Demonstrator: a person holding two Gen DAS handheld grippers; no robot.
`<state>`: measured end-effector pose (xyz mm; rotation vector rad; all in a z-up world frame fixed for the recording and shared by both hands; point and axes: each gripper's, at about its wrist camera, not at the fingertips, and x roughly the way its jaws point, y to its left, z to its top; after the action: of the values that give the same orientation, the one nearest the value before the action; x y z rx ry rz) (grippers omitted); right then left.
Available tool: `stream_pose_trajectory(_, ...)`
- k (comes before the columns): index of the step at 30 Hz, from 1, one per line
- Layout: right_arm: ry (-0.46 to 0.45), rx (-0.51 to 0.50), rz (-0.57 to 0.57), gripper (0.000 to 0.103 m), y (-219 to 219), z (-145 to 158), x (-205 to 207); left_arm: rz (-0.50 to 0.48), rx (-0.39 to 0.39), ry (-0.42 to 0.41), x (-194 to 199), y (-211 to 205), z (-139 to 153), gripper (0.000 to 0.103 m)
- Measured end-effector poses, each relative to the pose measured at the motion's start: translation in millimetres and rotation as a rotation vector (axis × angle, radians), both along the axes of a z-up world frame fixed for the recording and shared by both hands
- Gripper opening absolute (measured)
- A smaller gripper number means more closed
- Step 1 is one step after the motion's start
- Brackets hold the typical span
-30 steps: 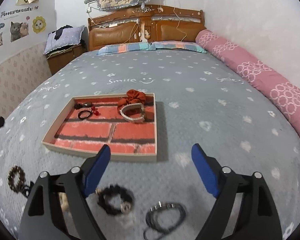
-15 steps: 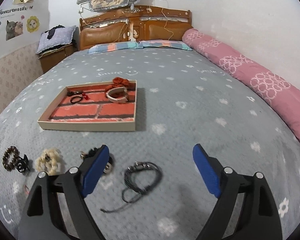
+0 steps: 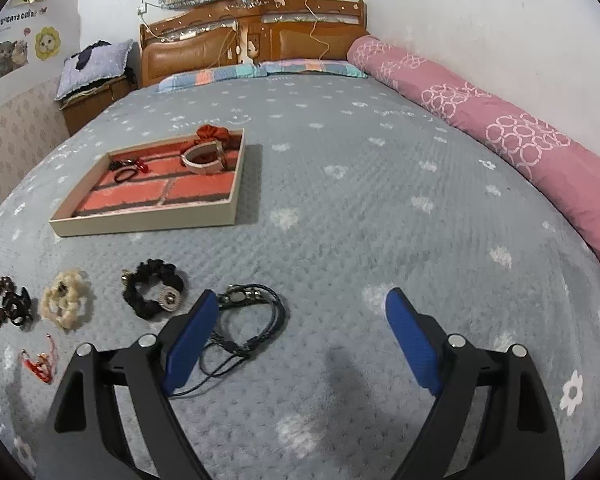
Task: Organize jewelry
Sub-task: 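Grasp the red tassel charm with the left tool while the right tool grasps the braided cord bracelet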
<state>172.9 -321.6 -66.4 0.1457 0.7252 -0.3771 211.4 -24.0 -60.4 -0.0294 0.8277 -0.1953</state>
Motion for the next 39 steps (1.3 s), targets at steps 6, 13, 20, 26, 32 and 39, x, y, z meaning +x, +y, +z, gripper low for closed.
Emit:
stream_pose_trajectory(6,0.061,0.021,-0.012,0.084,-11.4,-23.7,19.8,-0.08,0.01,0.045,-6.2,-28.5,-25.5,0.088)
stream_pose_trajectory(13,0.155,0.015,-0.019,0.083,-14.1,-55.0,49.3,-0.131,0.037,0.1,-7.9,-43.7,-54.1,0.081)
stream_pose_trajectory(20,0.2,0.025,-0.024,0.072,-14.6,-70.5,61.1,-0.152,0.033,0.148,2.8,-46.3,-68.6,0.05)
stream_pose_trajectory(26,0.194,0.01,0.026,0.045,-2.1,-69.3,62.5,-0.164,0.03,0.148,1.9,-46.4,-70.5,0.024)
stream_pose_trajectory(32,0.186,0.041,0.056,0.02,3.0,-68.9,62.2,-0.164,0.009,0.149,6.1,-43.7,-67.3,0.021)
stream_pose_trajectory(39,0.158,0.075,0.047,0.009,0.9,-62.8,59.6,-0.163,-0.008,0.113,10.0,-39.9,-47.4,0.021)
